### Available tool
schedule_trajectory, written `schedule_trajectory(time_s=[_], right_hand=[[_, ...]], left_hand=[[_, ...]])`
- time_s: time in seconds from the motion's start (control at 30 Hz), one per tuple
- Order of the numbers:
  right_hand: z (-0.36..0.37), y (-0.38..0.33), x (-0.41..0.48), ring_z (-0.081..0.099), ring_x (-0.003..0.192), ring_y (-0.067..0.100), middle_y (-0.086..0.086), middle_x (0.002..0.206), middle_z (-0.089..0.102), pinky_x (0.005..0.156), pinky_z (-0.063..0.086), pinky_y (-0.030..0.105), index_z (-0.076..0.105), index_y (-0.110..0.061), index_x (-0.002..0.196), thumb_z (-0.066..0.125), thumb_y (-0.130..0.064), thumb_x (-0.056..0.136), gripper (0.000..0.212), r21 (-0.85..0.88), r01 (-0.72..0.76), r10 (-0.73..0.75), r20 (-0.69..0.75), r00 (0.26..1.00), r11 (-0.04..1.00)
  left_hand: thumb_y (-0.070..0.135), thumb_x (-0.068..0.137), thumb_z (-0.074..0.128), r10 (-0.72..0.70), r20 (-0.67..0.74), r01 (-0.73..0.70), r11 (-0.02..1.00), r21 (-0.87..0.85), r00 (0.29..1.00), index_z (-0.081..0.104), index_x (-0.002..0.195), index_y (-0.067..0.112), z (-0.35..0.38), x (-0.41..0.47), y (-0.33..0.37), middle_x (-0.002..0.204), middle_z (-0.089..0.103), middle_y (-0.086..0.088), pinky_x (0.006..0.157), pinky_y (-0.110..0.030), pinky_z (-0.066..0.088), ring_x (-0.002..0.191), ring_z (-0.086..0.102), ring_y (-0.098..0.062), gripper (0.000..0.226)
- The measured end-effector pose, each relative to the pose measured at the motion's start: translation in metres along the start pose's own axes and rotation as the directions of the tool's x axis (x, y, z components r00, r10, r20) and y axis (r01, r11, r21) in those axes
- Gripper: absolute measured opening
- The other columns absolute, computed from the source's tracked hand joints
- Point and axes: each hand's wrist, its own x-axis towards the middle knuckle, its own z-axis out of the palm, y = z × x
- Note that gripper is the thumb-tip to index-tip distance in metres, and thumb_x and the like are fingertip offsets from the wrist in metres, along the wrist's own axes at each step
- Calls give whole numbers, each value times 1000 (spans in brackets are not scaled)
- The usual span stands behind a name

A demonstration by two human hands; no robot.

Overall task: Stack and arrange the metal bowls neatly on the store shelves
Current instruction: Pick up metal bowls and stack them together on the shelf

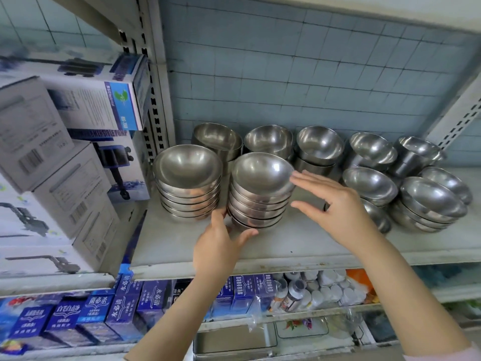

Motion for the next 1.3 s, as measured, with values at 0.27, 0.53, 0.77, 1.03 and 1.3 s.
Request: schedule_trajectory(time_s=[0.27,0.53,0.77,1.03,1.3], right_hand=[[-19,40,-51,39,139,21,-1,139,55,115,31,48,62,-12,130,77,-25,79,55,-38,-317,299,-243,923,948],[-34,80,-89,29,132,4,-20,138,32,108,29,31,36,-29,146,80,-52,62,98,95,-535,544,-132,829,839],[-45,115,-94,37,125,-2,-27,138,34,91,31,11,26,-44,147,82,-65,45,118,281,-595,605,61,794,753],[-41,129,-73,42,114,-18,-39,129,43,87,33,7,27,-54,143,86,-64,45,115,333,-527,463,255,849,782],[-38,145,-43,22,109,-41,-62,120,23,84,30,-3,18,-48,149,89,-49,58,115,331,-449,300,414,859,830]], left_hand=[[64,75,65,-37,-60,36,999,-22,998,36,128,11,11,9,11,115,66,-10,83,-45,49,99,62,-36,80],[60,72,72,-122,-140,114,991,-66,983,46,99,19,15,2,16,88,67,0,65,-38,51,82,62,-28,56],[48,77,71,184,27,-181,979,-99,983,57,90,25,43,-28,48,84,60,9,64,-19,46,79,56,-4,30],[46,62,86,254,392,-134,942,-307,884,23,152,22,91,-4,102,139,53,6,105,-35,44,124,54,-11,112],[51,56,83,173,233,-86,936,-340,957,37,138,36,92,-1,90,115,57,27,97,-25,49,109,59,5,94]])
